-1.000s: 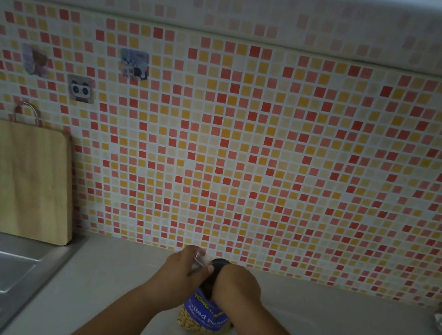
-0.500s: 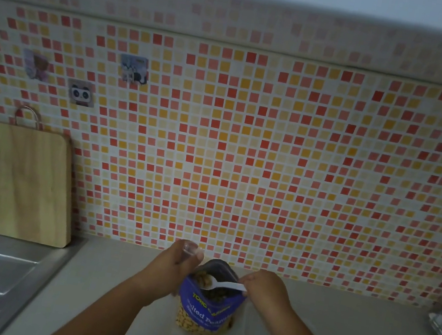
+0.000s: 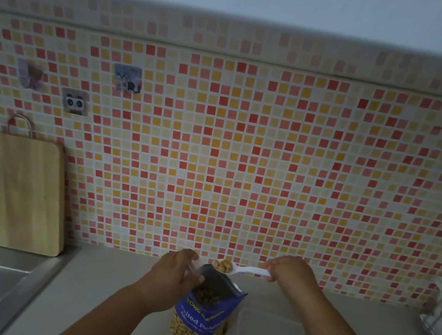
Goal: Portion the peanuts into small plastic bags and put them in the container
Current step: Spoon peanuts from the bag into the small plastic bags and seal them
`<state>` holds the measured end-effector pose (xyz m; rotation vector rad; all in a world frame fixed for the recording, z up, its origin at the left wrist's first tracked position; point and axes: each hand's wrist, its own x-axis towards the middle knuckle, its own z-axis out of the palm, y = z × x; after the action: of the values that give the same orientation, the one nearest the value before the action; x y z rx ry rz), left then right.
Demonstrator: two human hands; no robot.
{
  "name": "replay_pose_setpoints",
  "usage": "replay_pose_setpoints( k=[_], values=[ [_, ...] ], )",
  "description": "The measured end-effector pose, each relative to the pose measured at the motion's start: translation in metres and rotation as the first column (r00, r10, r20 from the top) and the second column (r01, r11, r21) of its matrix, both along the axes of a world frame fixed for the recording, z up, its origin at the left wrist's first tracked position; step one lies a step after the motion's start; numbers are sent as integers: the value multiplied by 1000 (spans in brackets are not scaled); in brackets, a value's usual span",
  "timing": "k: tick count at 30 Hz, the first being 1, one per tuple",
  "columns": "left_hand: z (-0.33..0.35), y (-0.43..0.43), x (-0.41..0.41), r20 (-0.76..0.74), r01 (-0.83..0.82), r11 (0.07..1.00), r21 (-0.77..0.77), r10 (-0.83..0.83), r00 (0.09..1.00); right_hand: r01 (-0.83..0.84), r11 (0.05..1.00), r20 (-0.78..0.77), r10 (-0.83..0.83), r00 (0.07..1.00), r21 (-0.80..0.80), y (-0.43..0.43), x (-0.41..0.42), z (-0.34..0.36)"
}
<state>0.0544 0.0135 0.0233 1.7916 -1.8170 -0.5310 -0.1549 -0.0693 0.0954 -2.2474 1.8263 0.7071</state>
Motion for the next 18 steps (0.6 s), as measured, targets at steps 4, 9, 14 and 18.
replay_pose_setpoints(
  k=[4,9,14,18],
  values=[
    [2,0,-9,89,33,999,-23,-31,996,-5,1000,59,6,998,-15,-4,4,11],
    [3,-3,-18,129,63,997,-51,-56,990,28,986,316,25,948,-161,5,15,12],
    [7,-6,-30,36,47,995,-85,-44,998,-84,946,345,195,918,-312,31,48,28],
    [6,-11,-28,-211,12,999,-45,-21,977,-354,792,100,457,884,-497,64,62,68]
  ],
)
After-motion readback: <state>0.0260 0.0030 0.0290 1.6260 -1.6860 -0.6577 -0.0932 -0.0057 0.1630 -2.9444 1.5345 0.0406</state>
